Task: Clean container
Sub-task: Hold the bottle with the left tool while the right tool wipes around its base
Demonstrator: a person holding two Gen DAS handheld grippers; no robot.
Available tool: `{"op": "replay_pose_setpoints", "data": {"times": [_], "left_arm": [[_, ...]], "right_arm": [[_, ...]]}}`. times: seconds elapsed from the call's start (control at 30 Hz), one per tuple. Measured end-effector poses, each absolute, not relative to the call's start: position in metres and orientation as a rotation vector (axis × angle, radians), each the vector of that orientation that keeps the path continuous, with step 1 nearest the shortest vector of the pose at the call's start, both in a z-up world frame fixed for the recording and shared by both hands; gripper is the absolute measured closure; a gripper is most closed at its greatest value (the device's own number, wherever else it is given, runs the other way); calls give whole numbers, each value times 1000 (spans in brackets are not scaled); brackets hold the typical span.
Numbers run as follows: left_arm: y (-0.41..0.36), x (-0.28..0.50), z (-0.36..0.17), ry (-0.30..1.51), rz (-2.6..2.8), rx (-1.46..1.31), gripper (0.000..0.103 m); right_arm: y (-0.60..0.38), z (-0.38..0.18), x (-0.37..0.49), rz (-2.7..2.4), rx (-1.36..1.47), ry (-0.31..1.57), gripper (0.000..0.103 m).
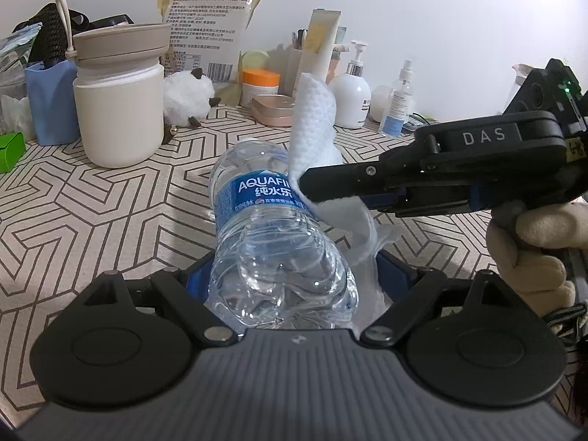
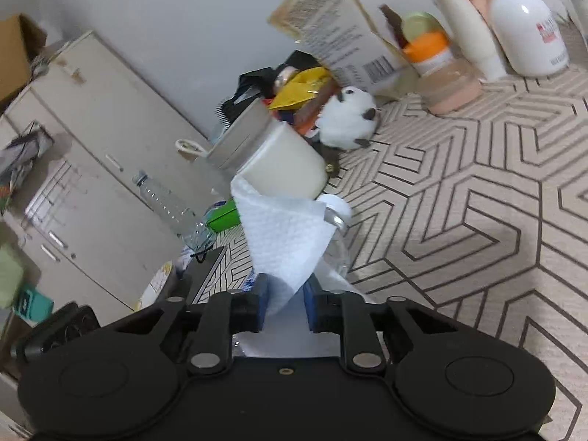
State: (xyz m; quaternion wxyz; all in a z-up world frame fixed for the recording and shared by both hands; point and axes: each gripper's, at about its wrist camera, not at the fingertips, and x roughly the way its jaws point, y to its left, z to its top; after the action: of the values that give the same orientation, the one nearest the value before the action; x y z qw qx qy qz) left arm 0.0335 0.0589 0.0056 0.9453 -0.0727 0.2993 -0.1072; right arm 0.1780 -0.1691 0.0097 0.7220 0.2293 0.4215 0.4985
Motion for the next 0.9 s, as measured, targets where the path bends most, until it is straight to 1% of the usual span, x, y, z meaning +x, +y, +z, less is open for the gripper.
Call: {"op": "replay_pose_setpoints", "data": {"times": [0.13,0.23,0.3,0.47,0.57,0.67,0.8,0.9], "left_arm": [[59,34,6,611,-215,-150,15],[59,34,6,613,-201,-159,13],[61,35,5,621,-189,-171,6],[64,37,4,639,-178,-194,5],[65,37,4,639,-175,-195,5],[65,36,4,638,-168,-200,5],[66,37,4,639,-163,-203,3],[66,36,4,639,-161,-202,3]], "right_arm": [[-169,8,179,1098,512,934,78],[-169,9,178,1091,503,931,78],[-169,9,177,1082,486,928,78],[-167,7,179,1084,493,947,77],[-169,11,183,1129,576,943,77],[-170,23,189,1153,630,905,77],[-167,43,196,1119,596,846,77],[-162,46,199,1118,599,849,77]]}}
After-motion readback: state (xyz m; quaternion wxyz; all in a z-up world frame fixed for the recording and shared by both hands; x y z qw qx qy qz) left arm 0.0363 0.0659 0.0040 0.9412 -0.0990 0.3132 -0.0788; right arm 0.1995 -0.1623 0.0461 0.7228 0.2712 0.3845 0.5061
